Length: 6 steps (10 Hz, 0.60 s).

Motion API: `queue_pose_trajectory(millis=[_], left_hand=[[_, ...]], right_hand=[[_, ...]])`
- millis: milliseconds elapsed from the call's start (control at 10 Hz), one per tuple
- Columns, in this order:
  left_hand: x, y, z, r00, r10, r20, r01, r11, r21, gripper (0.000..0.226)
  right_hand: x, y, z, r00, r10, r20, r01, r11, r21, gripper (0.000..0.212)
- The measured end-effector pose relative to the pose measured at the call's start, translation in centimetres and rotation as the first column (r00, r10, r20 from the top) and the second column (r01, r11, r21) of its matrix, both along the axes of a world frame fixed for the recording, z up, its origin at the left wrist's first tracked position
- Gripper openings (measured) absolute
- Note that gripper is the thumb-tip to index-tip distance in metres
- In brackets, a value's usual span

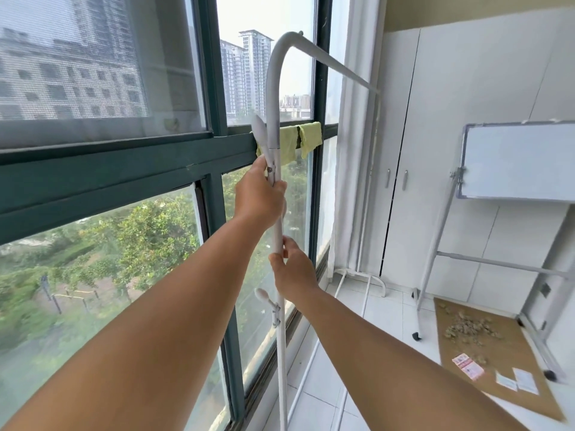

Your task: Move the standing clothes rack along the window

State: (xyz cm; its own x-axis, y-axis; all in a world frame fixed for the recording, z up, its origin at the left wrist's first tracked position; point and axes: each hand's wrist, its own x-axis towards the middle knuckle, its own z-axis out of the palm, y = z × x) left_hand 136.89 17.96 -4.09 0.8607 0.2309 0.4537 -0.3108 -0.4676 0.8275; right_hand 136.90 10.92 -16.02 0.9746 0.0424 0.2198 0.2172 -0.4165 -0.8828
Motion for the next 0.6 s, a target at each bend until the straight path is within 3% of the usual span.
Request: queue_pose_trajectory(millis=[200,300,600], left_hand=[[-1.4,0.2,0.2,0.993,-0.076,-0.088,0.069,0.995,-0.075,0.056],[-2.3,0.1,0.1,0.991,-0.095,-0.094,0.082,0.988,-0.131,0.067],[-4.6,0.6,0.7,0.996,-0.057,-0.067,0.042,0.978,-0.203,0.078]], right_hand=[[-0.8,-0.6,1.0,0.997,0.026,-0.069,-0.024,0.999,0.029,0.041],[-1.4,-0.8,1.6,0.993,0.037,-0.115,-0.031,0.998,0.053,0.054],[-4.5,-2.7,3.2,0.988,0.01,-0.153,0.024,0.975,0.219,0.066]])
